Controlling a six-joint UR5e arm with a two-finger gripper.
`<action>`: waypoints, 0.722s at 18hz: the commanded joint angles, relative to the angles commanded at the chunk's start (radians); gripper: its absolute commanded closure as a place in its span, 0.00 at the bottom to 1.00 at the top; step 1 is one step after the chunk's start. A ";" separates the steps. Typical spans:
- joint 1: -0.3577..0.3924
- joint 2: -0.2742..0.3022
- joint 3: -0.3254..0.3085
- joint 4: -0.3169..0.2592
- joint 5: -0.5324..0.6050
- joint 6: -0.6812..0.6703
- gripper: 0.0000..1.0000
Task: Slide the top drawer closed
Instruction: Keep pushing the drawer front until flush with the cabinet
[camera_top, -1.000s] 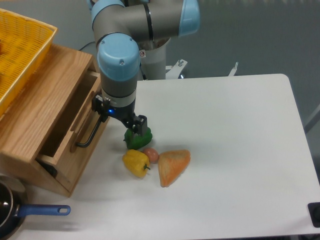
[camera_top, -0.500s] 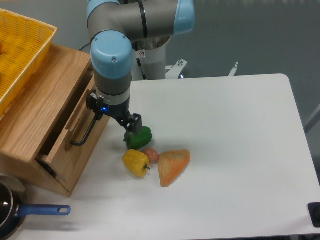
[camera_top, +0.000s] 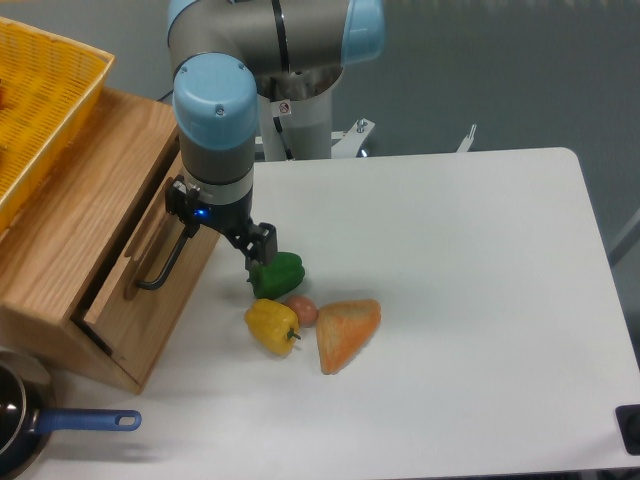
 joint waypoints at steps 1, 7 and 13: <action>0.000 0.000 0.000 0.000 0.000 0.000 0.00; -0.017 0.000 -0.006 0.002 0.002 -0.009 0.00; -0.015 0.000 0.000 0.002 0.002 -0.009 0.00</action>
